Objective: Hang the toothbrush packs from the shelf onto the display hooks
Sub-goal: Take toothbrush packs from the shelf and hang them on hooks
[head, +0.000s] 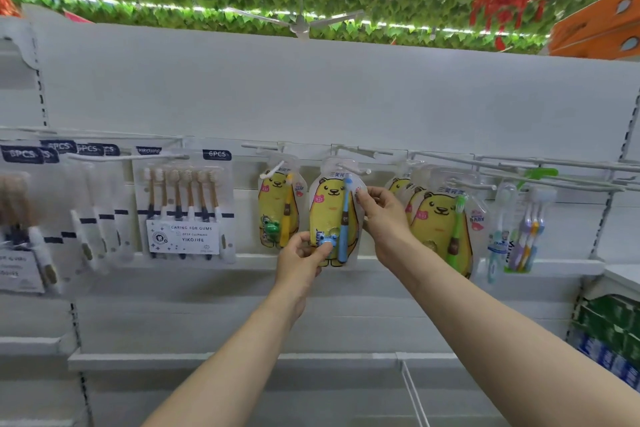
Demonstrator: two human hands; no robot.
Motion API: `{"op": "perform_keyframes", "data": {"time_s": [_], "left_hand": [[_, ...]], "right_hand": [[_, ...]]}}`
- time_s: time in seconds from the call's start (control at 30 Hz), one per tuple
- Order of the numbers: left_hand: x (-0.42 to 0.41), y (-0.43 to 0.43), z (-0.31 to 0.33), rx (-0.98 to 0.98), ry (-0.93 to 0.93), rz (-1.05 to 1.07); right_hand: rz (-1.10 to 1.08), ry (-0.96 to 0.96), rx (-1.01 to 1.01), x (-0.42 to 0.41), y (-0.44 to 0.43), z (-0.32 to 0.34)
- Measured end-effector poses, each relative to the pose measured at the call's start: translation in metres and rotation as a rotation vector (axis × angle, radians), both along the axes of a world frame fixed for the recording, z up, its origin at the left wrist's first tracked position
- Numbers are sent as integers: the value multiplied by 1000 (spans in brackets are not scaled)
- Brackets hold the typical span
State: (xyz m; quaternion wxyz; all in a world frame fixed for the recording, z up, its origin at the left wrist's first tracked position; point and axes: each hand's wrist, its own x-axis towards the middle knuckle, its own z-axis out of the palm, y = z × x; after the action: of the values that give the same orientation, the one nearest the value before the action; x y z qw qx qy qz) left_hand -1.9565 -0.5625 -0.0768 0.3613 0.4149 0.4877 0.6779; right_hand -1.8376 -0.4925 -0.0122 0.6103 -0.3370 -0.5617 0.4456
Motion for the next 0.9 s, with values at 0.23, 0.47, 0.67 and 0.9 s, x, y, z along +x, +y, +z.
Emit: {"op": "perform_keyframes", "data": {"time_s": [0.23,0.47,0.67,0.9], "left_hand": [[1,3,1,-12,12,39],[9,-16,6,-48,45,68],[14,-69,21,-105,123,212],[27,-170,64,-56,682,292]], "right_hand": [[26,-20,-13,3,5,0],[43,-78,-74,11,-20,4],[47,-273,-152,35,-76,8],[19,-669,1,104,-165,38]]}}
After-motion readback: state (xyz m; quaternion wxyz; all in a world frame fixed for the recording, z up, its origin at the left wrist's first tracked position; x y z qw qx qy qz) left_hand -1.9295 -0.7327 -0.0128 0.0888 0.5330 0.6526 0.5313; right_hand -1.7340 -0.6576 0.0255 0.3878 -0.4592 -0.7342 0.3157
